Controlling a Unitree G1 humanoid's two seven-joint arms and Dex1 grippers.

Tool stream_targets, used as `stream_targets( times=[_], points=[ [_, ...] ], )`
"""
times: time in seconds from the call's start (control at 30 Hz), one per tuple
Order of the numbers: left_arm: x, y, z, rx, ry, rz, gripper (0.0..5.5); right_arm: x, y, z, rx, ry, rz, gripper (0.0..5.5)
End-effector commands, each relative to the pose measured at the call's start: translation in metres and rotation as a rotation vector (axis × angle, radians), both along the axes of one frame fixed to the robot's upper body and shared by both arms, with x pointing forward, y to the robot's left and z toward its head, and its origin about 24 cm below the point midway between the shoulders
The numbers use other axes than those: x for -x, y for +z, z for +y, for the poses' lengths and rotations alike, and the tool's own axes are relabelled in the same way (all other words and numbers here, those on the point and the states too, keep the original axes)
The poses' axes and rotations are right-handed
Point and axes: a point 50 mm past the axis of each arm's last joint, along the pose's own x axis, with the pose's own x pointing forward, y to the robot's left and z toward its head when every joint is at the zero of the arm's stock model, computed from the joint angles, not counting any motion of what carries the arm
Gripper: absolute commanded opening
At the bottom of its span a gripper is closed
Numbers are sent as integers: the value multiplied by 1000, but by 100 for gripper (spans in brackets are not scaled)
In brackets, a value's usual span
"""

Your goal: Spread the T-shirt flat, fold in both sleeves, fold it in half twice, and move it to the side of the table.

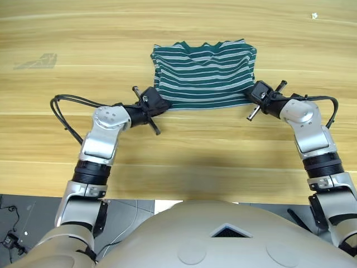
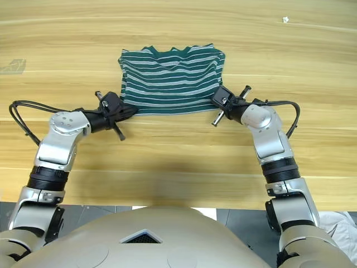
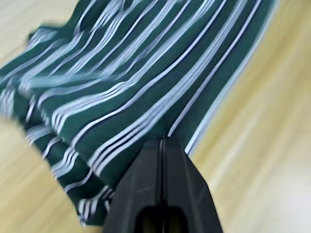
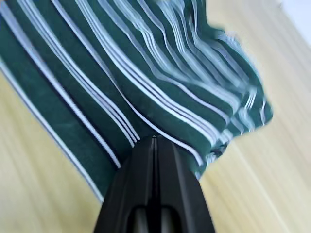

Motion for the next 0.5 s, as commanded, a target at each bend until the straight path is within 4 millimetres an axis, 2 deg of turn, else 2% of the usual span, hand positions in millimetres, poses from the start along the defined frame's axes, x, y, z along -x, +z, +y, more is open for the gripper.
stream_targets(
  times=[0.03,0.13,0.27,0.3,0.4,0.5],
  points=[
    [-4,28,-1,125,45,-44,0,0,6,2,-23,23,-49,2],
    [-5,30,-2,115,69,-40,0,0,0,-6,18,12,-31,2],
    [-11,18,-3,-18,80,-45,0,-7,0,-18,94,-28,-77,2],
    [-12,13,-5,-58,72,-44,0,-9,4,-18,80,-42,-104,2],
    [-16,-10,-4,-268,22,-22,0,-13,35,-3,-60,-33,-258,2],
    [-4,-25,-5,-374,-93,14,0,-9,62,10,-156,-5,-371,2]
  ],
)
